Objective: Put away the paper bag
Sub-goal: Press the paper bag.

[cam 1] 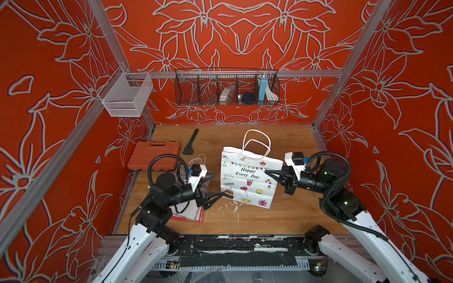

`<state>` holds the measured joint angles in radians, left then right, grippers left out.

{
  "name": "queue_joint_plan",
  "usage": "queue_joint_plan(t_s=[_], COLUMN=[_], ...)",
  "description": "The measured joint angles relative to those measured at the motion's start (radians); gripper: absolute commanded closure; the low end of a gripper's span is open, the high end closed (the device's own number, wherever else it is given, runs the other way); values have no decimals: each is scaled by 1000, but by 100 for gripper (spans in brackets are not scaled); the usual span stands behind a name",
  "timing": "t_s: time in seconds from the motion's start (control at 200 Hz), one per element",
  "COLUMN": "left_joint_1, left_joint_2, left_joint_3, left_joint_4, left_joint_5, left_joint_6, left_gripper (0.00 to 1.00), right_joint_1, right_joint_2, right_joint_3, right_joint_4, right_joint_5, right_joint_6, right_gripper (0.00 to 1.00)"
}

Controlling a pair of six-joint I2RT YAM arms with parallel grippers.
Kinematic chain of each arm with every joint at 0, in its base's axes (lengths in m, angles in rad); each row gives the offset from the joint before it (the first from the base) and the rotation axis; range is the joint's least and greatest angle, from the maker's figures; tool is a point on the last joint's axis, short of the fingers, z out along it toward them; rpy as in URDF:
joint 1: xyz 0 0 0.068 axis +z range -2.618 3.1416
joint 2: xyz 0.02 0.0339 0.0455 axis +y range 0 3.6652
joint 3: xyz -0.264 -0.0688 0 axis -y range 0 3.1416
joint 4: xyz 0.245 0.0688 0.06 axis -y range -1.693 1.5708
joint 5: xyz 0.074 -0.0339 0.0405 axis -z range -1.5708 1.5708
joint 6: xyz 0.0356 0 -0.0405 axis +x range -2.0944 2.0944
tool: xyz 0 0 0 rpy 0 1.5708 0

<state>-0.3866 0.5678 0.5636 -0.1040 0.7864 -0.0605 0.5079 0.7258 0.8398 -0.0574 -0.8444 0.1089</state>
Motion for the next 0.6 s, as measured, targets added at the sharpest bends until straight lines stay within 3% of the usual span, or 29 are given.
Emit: queue_joint_plan(t_s=[0.135, 0.42, 0.596], left_joint_1=[0, 0, -15], left_joint_2=[2, 54, 37], left_joint_3=[-67, -69, -74], left_joint_4=[20, 138, 182], left_joint_5=[49, 187, 259], left_joint_6=[-26, -34, -38], left_gripper=[16, 39, 45], right_joint_1=[-4, -6, -6], right_joint_2=[36, 93, 121], right_joint_3=[1, 1, 1], right_joint_4=[92, 248, 335], right_joint_5=[-55, -185, -226], right_joint_6=[47, 161, 215], right_gripper=[100, 100, 100])
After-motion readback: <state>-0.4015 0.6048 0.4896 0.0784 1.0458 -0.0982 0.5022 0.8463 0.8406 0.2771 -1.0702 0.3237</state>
